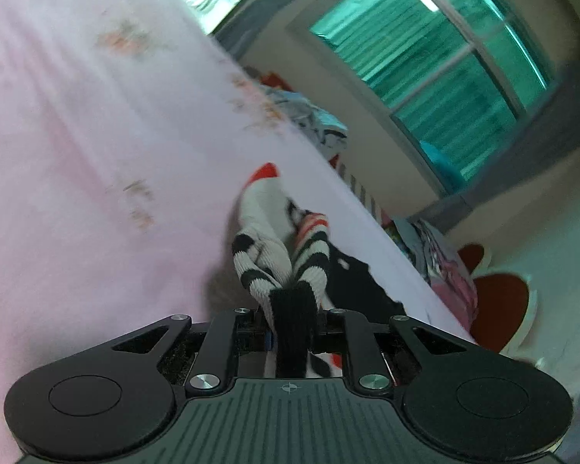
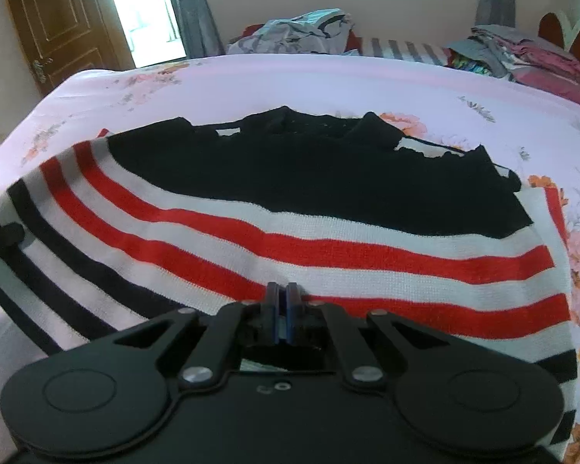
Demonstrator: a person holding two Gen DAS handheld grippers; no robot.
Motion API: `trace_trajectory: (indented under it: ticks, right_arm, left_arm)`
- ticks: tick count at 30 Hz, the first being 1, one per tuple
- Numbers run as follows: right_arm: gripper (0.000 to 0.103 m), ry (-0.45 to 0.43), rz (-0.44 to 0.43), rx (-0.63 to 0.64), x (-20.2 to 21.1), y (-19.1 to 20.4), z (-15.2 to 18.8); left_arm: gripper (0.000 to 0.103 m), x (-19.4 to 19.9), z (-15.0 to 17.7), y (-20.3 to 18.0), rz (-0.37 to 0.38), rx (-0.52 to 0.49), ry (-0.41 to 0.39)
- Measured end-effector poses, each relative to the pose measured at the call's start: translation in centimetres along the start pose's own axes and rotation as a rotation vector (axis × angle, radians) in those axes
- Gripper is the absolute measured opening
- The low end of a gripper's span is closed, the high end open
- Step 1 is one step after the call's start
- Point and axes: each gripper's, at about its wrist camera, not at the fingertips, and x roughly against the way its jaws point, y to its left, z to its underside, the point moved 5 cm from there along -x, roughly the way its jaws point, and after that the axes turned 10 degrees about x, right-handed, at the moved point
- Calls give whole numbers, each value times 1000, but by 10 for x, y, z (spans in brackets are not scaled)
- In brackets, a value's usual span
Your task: Fold small clothes
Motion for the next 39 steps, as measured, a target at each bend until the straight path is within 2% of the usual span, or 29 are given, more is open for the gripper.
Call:
trace_trajectory:
  ticks: [2,4,7,8,9,11,13,14,16,17,19,21,22,23,26,28,31,32,34,37,38,39]
  right_arm:
    - [3,-6,-38,-27,5,-6,-2]
    - [10,-50,-77,-99,20,-22,-1]
    - [10,-95,-81,-190,43,-56,5]
    - [10,-112,-80,-218,51,-69,8]
    - [10,-132,-76,-247,61,-84,11]
    - [10,-168,-47,-300,81,-116,17]
    - [10,-188,-24,-351,96,-144,25]
    - [11,-191,-17,-372,103,-157,30]
    - [16,-185,-46,-394,113,-175,39]
    - [19,-191,-54,-389,118,-179,42]
    - [22,-198,-48,-373,124,-183,46]
    - [23,-185,-78,-386,124,-183,53]
    - [23,-176,-83,-385,122,-183,55]
    - [27,-164,-86,-380,119,-180,56]
    - [41,-135,-118,-338,111,-159,60]
    - [40,-124,-136,-301,105,-142,55]
    - [37,-110,-153,-241,91,-114,42]
    - [35,-108,-148,-214,86,-104,35]
    - [28,-96,-140,-173,78,-87,25]
    - [18,-75,-115,-115,67,-65,14]
    - [16,-66,-109,-101,64,-60,12]
    - [16,-59,-103,-93,61,-57,10]
  left_arm:
    - [15,5,5,-24,-2,-54,-1]
    - [15,11,13,-51,12,-107,-9]
    - [15,15,31,-106,62,-226,11]
    - [15,14,42,-127,82,-278,31]
    - [0,12,55,-148,110,-332,61]
    - [0,3,89,-185,143,-433,146]
    - [0,-17,136,-212,137,-570,276]
    - [0,-25,156,-217,122,-612,313]
    - [0,-29,176,-216,66,-629,313]
    - [0,-26,177,-212,-1,-641,269]
    - [11,-16,162,-193,-113,-640,164]
    - [73,-4,139,-165,-222,-649,30]
    - [79,0,123,-150,-295,-669,-43]
    - [79,6,110,-136,-336,-677,-79]
    - [79,29,74,-91,-390,-608,-139]
    - [79,42,52,-56,-420,-493,-170]
    - [78,37,34,-6,-395,-284,-111]
    - [78,32,30,7,-379,-229,-97]
    - [78,18,21,29,-297,-90,-61]
    - [77,5,1,54,-182,77,-87]
    - [57,2,-2,58,-168,92,-101]
    - [19,-3,-9,62,-177,101,-94]
